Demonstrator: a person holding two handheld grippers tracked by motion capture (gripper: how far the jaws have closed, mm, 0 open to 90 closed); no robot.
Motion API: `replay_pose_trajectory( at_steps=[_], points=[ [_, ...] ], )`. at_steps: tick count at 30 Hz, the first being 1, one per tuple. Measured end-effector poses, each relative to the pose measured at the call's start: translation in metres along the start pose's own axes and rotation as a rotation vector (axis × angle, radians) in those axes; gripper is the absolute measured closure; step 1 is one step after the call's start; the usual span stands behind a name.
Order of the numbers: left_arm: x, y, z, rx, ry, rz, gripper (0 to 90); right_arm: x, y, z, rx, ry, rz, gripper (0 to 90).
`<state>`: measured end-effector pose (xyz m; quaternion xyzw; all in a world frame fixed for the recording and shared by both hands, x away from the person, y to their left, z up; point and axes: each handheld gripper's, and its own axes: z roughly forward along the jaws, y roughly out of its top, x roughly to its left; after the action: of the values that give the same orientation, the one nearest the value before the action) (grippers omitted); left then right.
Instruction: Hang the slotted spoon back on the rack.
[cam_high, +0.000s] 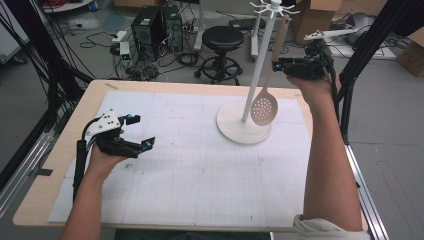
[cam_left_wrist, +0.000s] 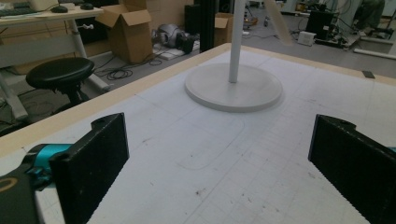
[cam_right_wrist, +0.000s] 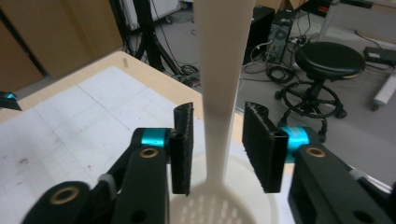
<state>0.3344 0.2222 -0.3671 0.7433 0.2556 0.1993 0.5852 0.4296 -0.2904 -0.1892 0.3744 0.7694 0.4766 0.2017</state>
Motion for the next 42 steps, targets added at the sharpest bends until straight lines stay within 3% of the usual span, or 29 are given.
replay_pose_trajectory(
  at_steps=[5,10,15,25,34,42],
  points=[
    [0.0,0.0,0.0,-0.002,-0.002,0.002,5.6,0.006,-0.005,-0.004,-0.015,0.024,-0.02,58.4],
    [-0.001,0.0,0.001,-0.002,-0.004,0.002,5.6,0.018,-0.01,-0.011,-0.045,0.084,-0.074,56.2],
    [-0.001,0.0,0.001,-0.003,-0.015,0.006,5.6,0.022,-0.014,-0.012,-0.055,0.126,-0.095,53.3],
    [-0.001,0.0,0.001,-0.003,-0.016,0.004,5.6,0.031,-0.023,-0.011,-0.071,0.161,-0.103,51.0],
    [-0.002,0.0,-0.001,-0.019,-0.035,0.016,5.7,0.039,-0.037,-0.01,-0.123,0.22,-0.125,46.2],
    [-0.001,0.0,-0.001,-0.016,-0.039,0.014,5.6,0.05,-0.066,-0.01,-0.177,0.274,-0.135,40.5]
  ],
)
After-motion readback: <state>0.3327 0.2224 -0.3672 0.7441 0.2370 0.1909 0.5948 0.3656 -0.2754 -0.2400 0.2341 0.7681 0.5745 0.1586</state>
